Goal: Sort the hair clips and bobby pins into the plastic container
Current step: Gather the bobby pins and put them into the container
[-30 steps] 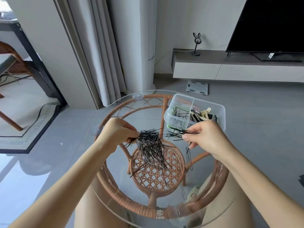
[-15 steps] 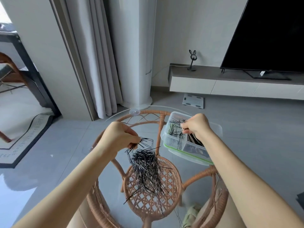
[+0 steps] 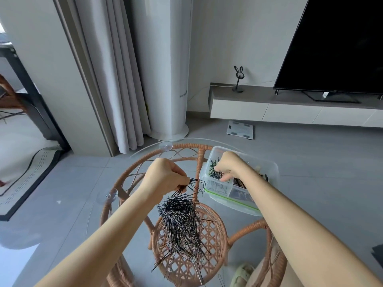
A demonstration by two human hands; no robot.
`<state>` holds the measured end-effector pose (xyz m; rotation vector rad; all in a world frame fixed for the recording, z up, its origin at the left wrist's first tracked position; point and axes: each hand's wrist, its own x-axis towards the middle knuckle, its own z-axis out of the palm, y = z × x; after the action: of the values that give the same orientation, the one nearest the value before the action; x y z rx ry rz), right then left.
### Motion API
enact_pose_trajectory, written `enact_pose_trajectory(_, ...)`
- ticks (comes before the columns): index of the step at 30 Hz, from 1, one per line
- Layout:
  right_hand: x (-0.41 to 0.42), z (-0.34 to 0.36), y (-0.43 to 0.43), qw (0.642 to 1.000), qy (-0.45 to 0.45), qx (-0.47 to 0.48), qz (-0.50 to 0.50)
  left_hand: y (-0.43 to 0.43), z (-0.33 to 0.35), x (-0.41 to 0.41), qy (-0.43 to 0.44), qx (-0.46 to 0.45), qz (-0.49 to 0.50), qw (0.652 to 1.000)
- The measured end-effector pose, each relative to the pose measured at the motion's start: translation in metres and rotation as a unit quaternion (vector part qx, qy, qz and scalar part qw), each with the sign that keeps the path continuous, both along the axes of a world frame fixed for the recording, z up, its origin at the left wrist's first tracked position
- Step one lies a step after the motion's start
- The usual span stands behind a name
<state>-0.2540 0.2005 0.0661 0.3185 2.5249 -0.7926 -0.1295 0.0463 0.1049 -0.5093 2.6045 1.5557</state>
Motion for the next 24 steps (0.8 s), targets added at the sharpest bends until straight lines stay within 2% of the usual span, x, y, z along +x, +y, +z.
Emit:
enact_pose_trajectory(5,0.007,0.014,0.013,0.996,0.062,0.016,0.067,0.009,0.011,-0.015,0.019,-0.007,-0.022,1.0)
enact_pose_trajectory(10,0.002,0.028,0.039,0.986,0.149,-0.07,0.025,0.029,0.031,-0.043,0.078,-0.04,-0.029,0.996)
enact_pose_trajectory(13,0.011,0.035,0.056,0.97,0.219,-0.104,0.018,0.049,0.032,-0.064,0.131,-0.12,-0.042,0.983)
enact_pose_trajectory(16,0.022,0.036,0.072,0.961,0.249,-0.11,0.035,0.077,0.017,-0.086,0.144,-0.216,-0.083,0.962)
enact_pose_trajectory(21,0.039,0.028,0.09,0.962,0.253,-0.089,0.054,0.106,-0.03,-0.102,0.077,-0.352,-0.156,0.92)
enact_pose_trajectory(24,0.047,0.021,0.098,0.965,0.238,-0.098,0.054,0.106,-0.048,-0.106,-0.002,-0.377,-0.23,0.897)
